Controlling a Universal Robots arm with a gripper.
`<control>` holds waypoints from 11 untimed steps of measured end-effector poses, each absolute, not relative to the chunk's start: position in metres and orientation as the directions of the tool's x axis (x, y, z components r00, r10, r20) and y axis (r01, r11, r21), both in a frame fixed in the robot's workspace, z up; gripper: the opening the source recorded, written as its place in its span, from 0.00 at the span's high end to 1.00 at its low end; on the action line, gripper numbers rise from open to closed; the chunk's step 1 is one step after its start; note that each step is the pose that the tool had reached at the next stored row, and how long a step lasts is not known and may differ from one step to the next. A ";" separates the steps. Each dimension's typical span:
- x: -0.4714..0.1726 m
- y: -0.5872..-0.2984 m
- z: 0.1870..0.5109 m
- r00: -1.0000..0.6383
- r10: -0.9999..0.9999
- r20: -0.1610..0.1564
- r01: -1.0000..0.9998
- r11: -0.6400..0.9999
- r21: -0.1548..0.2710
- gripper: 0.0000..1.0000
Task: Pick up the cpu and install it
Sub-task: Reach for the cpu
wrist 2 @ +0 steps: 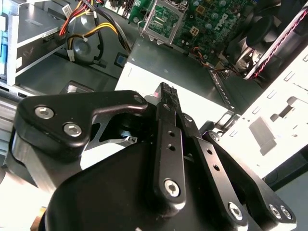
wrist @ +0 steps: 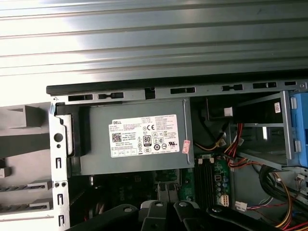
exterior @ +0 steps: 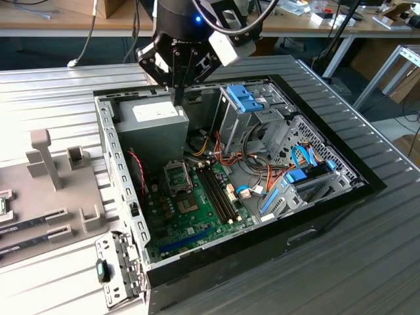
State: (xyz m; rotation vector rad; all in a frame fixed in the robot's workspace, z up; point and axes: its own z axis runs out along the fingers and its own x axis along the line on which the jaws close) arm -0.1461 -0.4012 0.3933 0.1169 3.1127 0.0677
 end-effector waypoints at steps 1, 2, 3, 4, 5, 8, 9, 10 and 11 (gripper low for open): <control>-0.146 -0.401 0.393 -0.997 0.076 -0.024 0.074 0.996 0.044 0.89; -0.147 -0.401 0.393 -0.997 0.075 -0.024 0.074 0.996 0.044 0.89; -0.147 -0.401 0.393 -0.997 0.076 -0.024 0.074 0.996 0.044 0.89; -0.148 -0.401 0.393 -0.997 0.075 -0.024 0.074 0.996 0.044 0.89; -0.148 -0.401 0.393 -0.997 0.075 -0.024 0.074 0.996 0.044 0.89; -0.149 -0.401 0.393 -0.997 0.076 -0.024 0.074 0.996 0.044 0.89; -0.149 -0.401 0.393 -0.997 0.075 -0.024 0.074 0.996 0.044 0.89; -0.150 -0.401 0.393 -0.997 0.075 -0.024 0.074 0.996 0.044 0.89; -0.150 -0.401 0.393 -0.997 0.076 -0.024 0.074 0.996 0.044 0.89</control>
